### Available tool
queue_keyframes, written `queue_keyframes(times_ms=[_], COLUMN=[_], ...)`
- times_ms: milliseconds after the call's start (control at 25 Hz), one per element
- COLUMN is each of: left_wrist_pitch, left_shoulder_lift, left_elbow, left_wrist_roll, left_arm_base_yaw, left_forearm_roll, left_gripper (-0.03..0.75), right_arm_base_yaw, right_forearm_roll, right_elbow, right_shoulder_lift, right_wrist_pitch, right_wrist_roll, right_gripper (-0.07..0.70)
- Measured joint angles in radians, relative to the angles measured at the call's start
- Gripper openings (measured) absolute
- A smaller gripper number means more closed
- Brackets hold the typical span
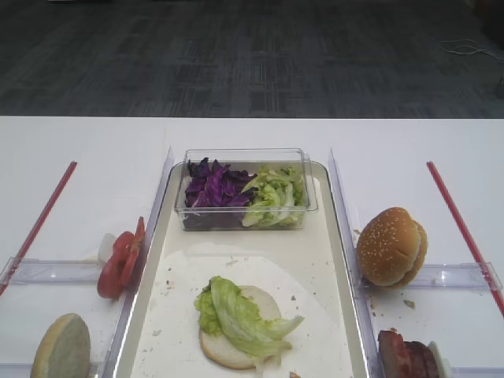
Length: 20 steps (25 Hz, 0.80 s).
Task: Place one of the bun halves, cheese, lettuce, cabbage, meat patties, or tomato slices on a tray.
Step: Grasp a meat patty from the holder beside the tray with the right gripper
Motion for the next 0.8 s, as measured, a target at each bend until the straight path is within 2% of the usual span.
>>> queue_keyframes(times_ms=[800], left_wrist_pitch=[0.0], left_shoulder_lift=[0.0], left_elbow=[0.0], left_wrist_roll=[0.0], left_arm_base_yaw=[0.0], left_forearm_roll=[0.0], left_gripper=[0.428], right_arm_base_yaw=[0.0], right_forearm_roll=[0.0], right_elbow=[0.0], right_shoulder_lift=[0.0], right_wrist_pitch=[0.0], right_wrist_roll=[0.0], right_gripper=[0.579])
